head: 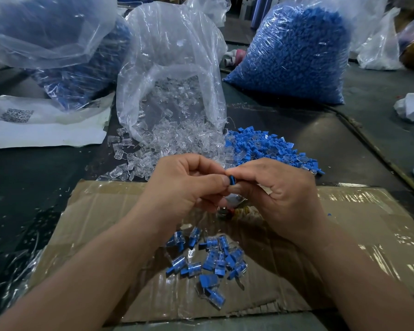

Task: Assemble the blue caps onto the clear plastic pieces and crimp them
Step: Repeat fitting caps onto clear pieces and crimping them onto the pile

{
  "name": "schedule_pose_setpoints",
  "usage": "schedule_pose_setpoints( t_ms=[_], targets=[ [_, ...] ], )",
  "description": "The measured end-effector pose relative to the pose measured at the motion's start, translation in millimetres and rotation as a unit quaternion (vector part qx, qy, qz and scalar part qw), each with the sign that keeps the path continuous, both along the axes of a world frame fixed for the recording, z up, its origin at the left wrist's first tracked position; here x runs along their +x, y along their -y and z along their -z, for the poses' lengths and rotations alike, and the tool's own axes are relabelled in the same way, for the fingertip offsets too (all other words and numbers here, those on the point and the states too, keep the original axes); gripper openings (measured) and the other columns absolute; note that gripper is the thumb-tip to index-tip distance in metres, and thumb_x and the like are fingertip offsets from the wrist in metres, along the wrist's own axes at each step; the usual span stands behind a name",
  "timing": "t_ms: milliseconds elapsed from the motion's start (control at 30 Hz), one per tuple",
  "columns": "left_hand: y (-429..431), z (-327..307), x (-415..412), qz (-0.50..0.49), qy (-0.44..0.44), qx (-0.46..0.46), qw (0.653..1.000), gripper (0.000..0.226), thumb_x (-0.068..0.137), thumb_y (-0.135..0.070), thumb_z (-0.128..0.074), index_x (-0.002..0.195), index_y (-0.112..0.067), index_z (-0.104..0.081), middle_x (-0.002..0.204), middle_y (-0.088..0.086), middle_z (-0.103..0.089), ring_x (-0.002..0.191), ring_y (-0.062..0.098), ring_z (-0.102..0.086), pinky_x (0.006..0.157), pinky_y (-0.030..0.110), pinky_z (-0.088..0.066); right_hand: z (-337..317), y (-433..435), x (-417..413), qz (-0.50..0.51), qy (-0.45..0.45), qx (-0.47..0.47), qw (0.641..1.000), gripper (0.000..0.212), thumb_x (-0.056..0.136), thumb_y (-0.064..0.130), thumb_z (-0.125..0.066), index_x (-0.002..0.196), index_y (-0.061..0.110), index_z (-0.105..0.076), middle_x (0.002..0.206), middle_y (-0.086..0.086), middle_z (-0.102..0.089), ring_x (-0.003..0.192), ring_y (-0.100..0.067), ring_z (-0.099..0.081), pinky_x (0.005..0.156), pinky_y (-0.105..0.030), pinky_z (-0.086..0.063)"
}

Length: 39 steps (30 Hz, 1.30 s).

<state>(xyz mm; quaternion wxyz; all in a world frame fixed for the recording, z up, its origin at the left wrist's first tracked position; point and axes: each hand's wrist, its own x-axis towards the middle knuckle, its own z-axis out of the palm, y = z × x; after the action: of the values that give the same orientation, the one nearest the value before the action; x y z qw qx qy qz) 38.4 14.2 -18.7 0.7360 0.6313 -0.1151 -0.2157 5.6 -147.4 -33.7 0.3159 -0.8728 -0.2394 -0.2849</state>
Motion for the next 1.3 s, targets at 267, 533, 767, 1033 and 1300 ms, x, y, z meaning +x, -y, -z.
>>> schedule_pose_setpoints(
  t_ms=[267,533,767,1033,1300],
  targets=[
    [-0.5,2.4,2.1,-0.007,-0.007,0.006,1.0,0.015,0.051,-0.011,-0.07,0.065,-0.008,-0.065,0.059,0.011,-0.067,0.044,0.014,-0.06,0.042,0.018,-0.047,-0.8,-0.9,-0.3,0.003,0.006,-0.019,1.0,0.025,0.079,0.015,-0.06,0.096,-0.001,-0.069,0.087,-0.006,-0.069,0.083,-0.01,-0.061,0.077,-0.01,-0.048],
    [0.6,4.0,2.2,-0.005,-0.013,0.003,1.0,0.011,0.06,-0.002,-0.069,0.068,-0.008,-0.063,0.057,0.007,-0.064,0.044,0.012,-0.058,0.043,0.016,-0.047,-0.5,-0.9,-0.1,0.008,0.021,-0.026,0.999,0.024,0.079,0.015,-0.059,0.095,-0.001,-0.069,0.086,-0.008,-0.07,0.083,-0.011,-0.061,0.077,-0.012,-0.049],
    [1.8,5.6,0.0,-0.011,0.018,0.026,0.999,0.012,0.081,0.003,-0.058,0.076,-0.008,-0.059,0.056,-0.001,-0.059,0.05,0.007,-0.054,0.049,0.016,-0.048,-11.9,2.4,-2.8,0.038,-0.093,-0.054,0.993,0.041,0.074,0.04,-0.069,0.102,0.01,-0.069,0.086,0.009,-0.065,0.086,-0.005,-0.059,0.075,-0.014,-0.047],
    [-0.7,4.6,3.9,-0.066,0.038,0.029,0.997,0.015,0.085,0.002,-0.051,0.077,-0.01,-0.056,0.058,-0.007,-0.063,0.053,0.004,-0.056,0.053,0.018,-0.051,-27.3,39.5,-9.2,0.12,-0.437,-0.203,0.868,0.096,0.036,0.076,-0.064,0.125,0.043,-0.045,0.107,0.029,-0.043,0.103,0.002,-0.042,0.084,-0.021,-0.035],
    [-0.8,7.3,5.9,-0.093,0.039,0.021,0.995,0.014,0.085,0.0,-0.052,0.077,-0.011,-0.057,0.06,-0.004,-0.063,0.053,0.005,-0.056,0.05,0.015,-0.047,-23.0,36.5,-6.1,0.127,-0.406,-0.264,0.866,0.058,0.065,0.042,-0.073,0.119,0.037,-0.052,0.101,0.018,-0.042,0.094,-0.003,-0.041,0.082,-0.023,-0.04]
  ],
)
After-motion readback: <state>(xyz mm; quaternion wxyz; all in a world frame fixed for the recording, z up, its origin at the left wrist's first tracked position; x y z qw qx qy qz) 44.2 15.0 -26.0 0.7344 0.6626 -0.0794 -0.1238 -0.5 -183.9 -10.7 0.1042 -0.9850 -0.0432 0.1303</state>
